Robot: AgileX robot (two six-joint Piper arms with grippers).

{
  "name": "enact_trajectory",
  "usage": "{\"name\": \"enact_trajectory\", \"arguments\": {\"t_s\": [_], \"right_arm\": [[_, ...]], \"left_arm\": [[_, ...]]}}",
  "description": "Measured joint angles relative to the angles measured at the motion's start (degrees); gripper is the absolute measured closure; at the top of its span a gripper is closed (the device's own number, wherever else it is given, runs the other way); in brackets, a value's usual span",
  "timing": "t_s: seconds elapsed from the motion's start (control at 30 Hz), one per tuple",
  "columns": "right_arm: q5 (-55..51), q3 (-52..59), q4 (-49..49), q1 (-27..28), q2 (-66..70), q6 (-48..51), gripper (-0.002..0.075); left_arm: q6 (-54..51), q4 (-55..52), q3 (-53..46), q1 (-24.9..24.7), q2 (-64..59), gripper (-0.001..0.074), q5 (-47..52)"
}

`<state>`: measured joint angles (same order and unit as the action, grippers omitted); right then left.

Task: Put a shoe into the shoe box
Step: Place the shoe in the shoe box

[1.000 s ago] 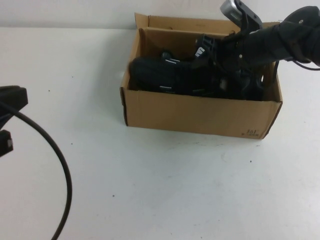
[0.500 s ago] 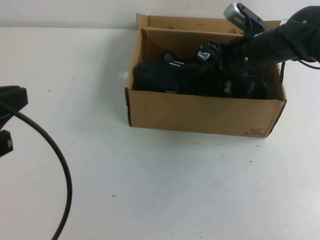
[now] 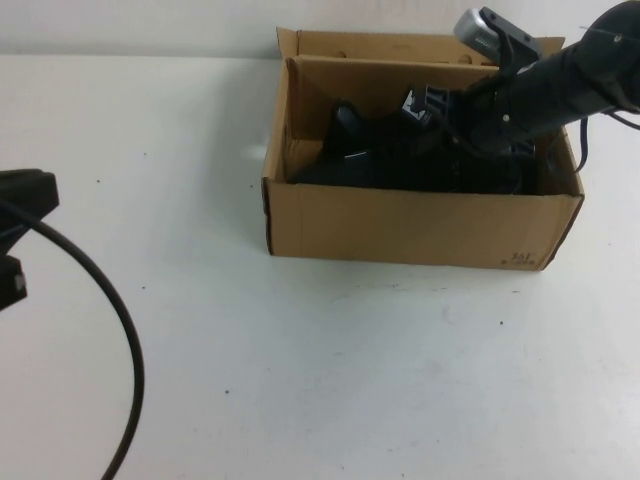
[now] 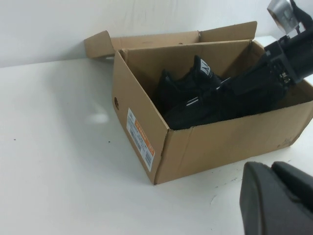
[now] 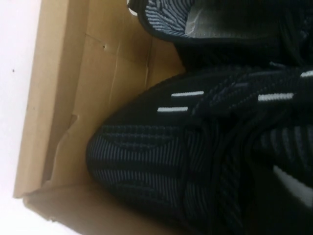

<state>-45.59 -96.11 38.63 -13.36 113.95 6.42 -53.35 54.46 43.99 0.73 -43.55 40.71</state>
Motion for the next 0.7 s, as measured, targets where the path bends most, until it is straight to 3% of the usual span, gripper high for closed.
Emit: {"name": "enact_trajectory", "arguments": {"t_s": [0.13, 0.23, 0.43, 0.5, 0.7], "right_arm": [[0.0, 0.0, -0.02, 0.0, 0.54, -0.12, 0.0727], [-0.57, 0.0, -0.12, 0.0, 0.91, -0.23, 0.066], [-1.38, 0.0, -2.56, 0.0, 0.89, -0.23, 0.027], [-1.85, 0.0, -4.42, 0.0, 0.32, -0.25, 0.0194], [-3.72, 0.0, -13.02, 0.08, -4.73, -0.48, 0.0158]], "left_arm": [[0.0, 0.17, 0.0, 0.0, 0.0, 0.0736, 0.0], [0.0, 0.27, 0.0, 0.0, 0.0, 0.0736, 0.0], [-1.0, -0.02, 0.0, 0.0, 0.0, 0.0736, 0.43], [-1.63, -1.53, 0.12, 0.0, 0.0, 0.0736, 0.87], [-2.34, -13.99, 2.09, 0.0, 0.0, 0.0736, 1.49]]}}
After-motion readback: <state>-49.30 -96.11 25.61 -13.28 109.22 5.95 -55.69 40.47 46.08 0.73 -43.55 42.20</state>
